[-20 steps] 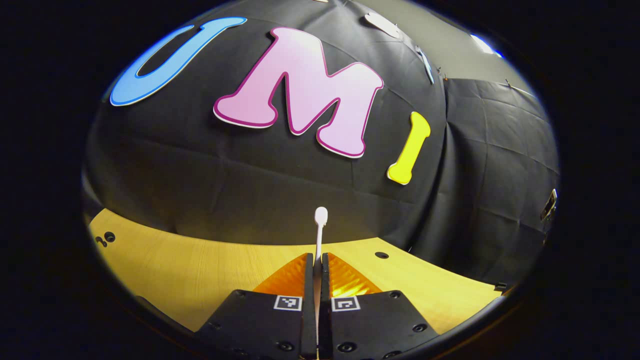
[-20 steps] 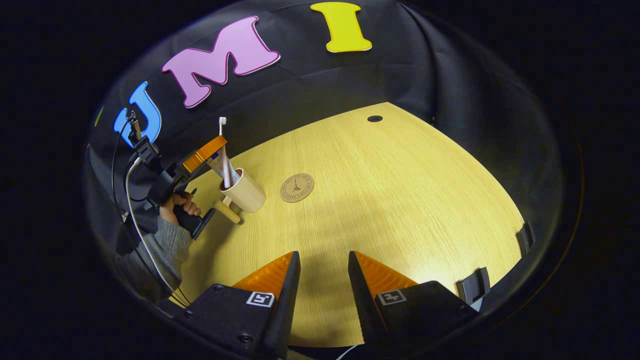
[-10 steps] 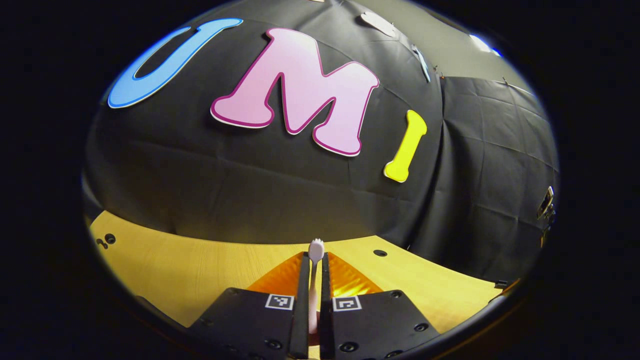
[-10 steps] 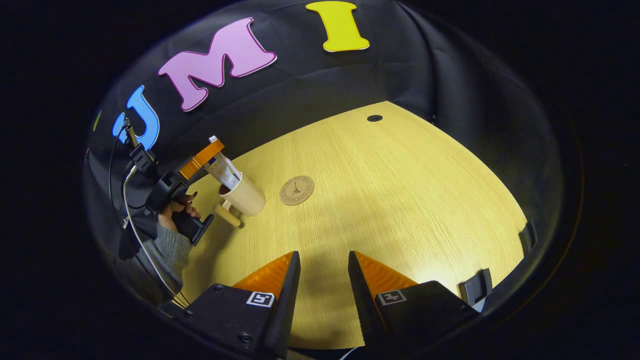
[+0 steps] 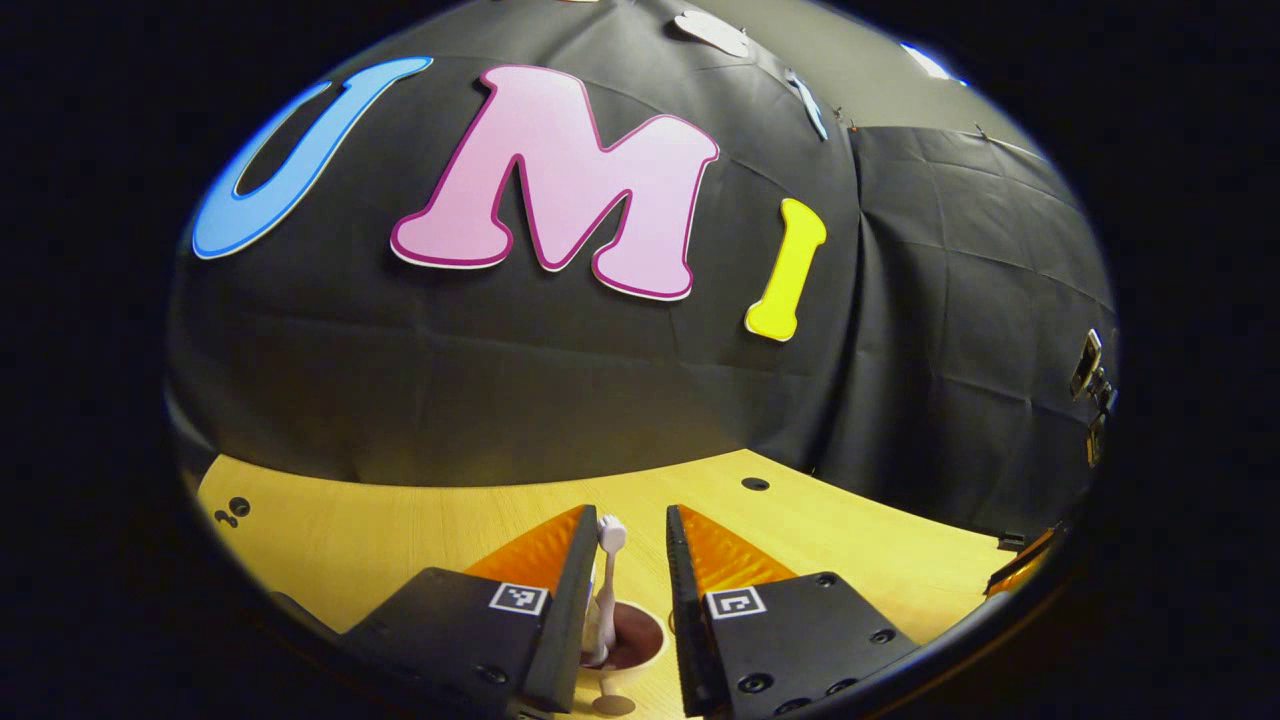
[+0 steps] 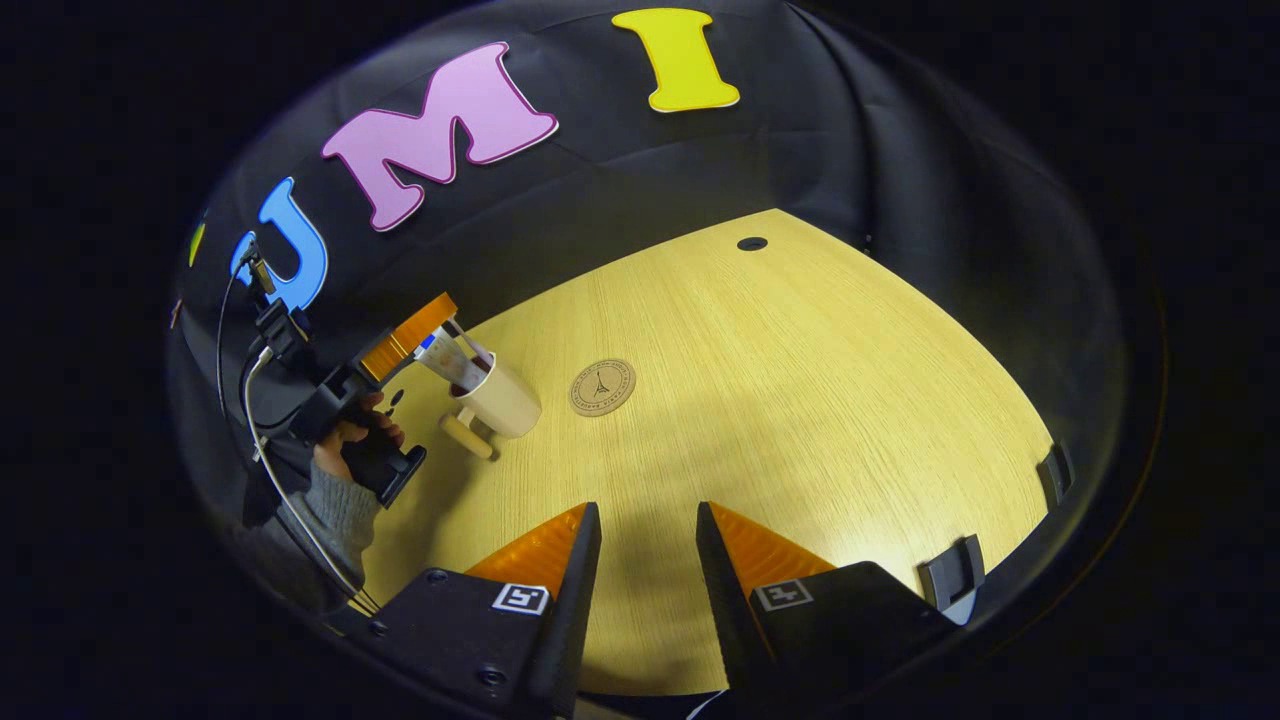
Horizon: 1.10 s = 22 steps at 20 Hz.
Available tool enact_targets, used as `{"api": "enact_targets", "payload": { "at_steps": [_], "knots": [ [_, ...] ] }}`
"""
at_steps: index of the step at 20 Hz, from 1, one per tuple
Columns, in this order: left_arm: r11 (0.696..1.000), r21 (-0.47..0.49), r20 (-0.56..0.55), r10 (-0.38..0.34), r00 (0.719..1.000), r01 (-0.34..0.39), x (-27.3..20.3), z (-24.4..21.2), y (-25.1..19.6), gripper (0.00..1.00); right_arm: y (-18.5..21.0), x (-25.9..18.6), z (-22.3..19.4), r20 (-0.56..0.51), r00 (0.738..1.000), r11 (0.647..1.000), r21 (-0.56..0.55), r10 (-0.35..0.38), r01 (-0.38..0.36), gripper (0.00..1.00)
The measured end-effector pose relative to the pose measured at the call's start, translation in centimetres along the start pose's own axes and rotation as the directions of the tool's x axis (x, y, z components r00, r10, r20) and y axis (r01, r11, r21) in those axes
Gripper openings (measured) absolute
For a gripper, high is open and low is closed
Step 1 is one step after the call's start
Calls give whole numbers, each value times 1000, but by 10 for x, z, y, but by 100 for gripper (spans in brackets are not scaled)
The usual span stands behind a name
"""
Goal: Put the toothbrush and toothpaste on the desktop into the cup, then pick up the cup and place it on the coaster on the desktop.
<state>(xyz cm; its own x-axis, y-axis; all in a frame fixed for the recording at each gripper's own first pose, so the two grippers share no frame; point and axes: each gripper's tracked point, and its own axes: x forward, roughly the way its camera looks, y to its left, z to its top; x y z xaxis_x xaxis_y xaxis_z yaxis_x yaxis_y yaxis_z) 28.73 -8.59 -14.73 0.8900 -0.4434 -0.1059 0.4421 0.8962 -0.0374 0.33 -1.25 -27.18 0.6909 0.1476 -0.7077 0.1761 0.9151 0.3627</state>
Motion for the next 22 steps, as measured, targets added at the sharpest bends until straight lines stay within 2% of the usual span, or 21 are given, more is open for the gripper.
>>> {"api": "enact_targets", "payload": {
  "at_steps": [1, 2, 3, 4, 7, 8, 12, 15, 18, 22],
  "knots": [
    [1000, 4, -5, 4, 1000, -4, -5, 2, -1, 45, 1, -1, 1, 1, 1000, 1000, -2, 3, -3, 59],
    [1000, 6, -9, 2, 1000, -2, -11, 5, -3, 55, 1, -1, 1, 1, 1000, 1000, -3, 5, -5, 59],
    [1000, 9, -10, 3, 1000, -3, -17, 7, -6, 47, 1, -2, 1, 2, 1000, 1000, -2, 10, -10, 59],
    [1000, 14, -12, 3, 1000, -3, -25, 10, -8, 48, 2, -2, 2, 2, 1000, 1000, -1, 16, -16, 59],
    [998, 60, -39, 36, 999, -33, -45, 15, -6, 52, 3, 0, 2, -2, 1000, 999, -4, 31, -32, 59],
    [996, 73, -52, 47, 998, -43, -52, 15, -5, 58, 4, 0, 3, -4, 999, 999, -4, 40, -40, 59],
    [990, 100, -135, 109, 985, -96, -76, 7, 9, 59, 2, -4, 6, -3, 998, 998, -9, 59, -59, 59],
    [988, 106, -261, 139, 955, -114, -90, -18, 20, 67, -7, -12, 12, 6, 998, 998, -18, 59, -59, 59],
    [990, 96, -373, 130, 919, -101, -98, -39, 21, 71, -22, -21, 19, 20, 998, 999, -19, 51, -51, 59],
    [994, 87, -546, 106, 831, -69, -102, -81, 18, 75, -42, -31, 25, 33, 999, 999, 2, 39, -39, 59]
  ]
}}
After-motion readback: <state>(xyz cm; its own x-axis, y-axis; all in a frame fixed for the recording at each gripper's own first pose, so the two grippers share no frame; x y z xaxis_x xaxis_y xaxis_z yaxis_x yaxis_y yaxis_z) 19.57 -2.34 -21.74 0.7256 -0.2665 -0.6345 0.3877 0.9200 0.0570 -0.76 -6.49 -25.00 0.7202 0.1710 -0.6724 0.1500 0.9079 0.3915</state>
